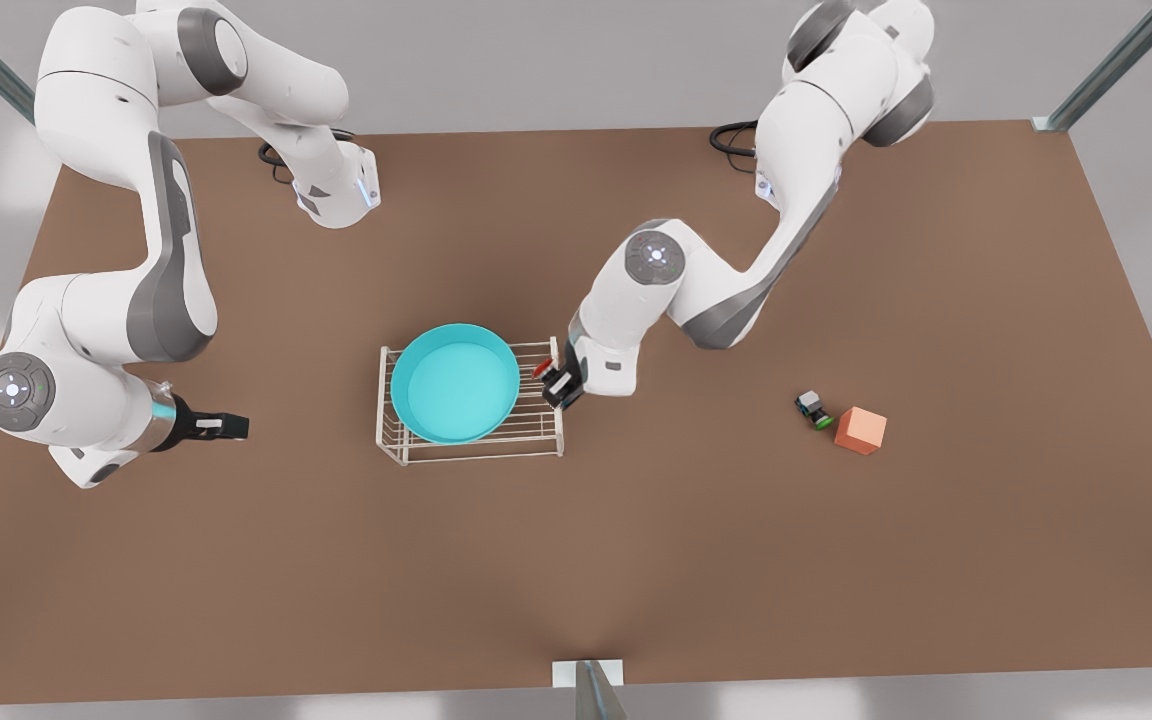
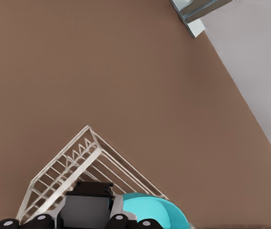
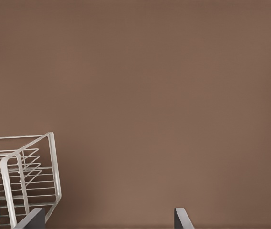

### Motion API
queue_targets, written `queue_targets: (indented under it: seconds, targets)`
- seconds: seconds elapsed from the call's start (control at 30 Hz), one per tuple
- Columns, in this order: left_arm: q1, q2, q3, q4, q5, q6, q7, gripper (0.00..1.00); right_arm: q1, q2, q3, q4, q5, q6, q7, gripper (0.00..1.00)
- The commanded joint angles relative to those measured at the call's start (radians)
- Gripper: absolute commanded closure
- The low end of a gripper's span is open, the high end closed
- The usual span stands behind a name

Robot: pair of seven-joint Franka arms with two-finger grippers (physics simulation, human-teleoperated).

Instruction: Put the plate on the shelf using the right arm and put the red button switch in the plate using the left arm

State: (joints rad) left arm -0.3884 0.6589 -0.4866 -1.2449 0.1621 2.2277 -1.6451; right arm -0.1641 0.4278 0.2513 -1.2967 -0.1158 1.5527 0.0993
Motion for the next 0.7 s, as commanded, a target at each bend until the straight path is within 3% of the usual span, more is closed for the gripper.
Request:
queue_targets:
  seconds: [0.0,0.07,0.13,0.33,0.37,0.43,0.53,0.6,0.63,0.67]
  targets:
    - [-0.026,0.041,0.0,0.062,0.034,0.207,-0.435,0.6,0.0,-0.001,0.0,0.0,0.001,0.0,0.0,0.0]
    - [-0.122,0.071,0.071,0.065,0.036,0.357,-0.469,0.6,0.0,-0.001,-0.001,0.002,0.001,0.0,0.0,0.0]
    - [-0.282,0.203,0.218,0.199,0.036,0.539,-0.499,0.6,0.0,-0.001,0.0,0.0,0.001,0.0,0.0,0.0]
    - [-0.391,0.261,0.233,0.203,0.04,0.578,-0.507,0.59,0.0,-0.001,0.0,0.0,0.001,0.0,0.0,0.0]
    - [-0.392,0.268,0.233,0.193,0.109,0.576,-0.501,0.0,0.0,-0.001,0.0,0.0,0.001,0.0,0.0,0.0]
    - [-0.357,0.257,0.223,0.167,0.12,0.5,-0.314,0.0,0.0,-0.001,0.0,0.0,0.001,0.0,0.0,0.0]
    - [-0.126,0.167,-0.036,0.012,0.122,0.294,0.045,0.0,0.0,-0.001,0.0,0.0,0.001,0.009,-0.001,0.0]
    - [0.121,0.117,-0.321,0.019,0.131,-0.098,0.263,0.0,0.0,-0.001,0.0,0.0,0.001,0.01,-0.001,0.0]
    - [0.189,0.079,-0.377,0.044,0.174,-0.351,0.34,0.0,0.0,-0.001,0.0,0.0,0.001,0.01,-0.001,0.0]
    - [0.22,0.039,-0.368,0.051,0.208,-0.437,0.364,0.0,0.0,-0.001,0.0,0.0,0.001,0.01,-0.001,0.0]
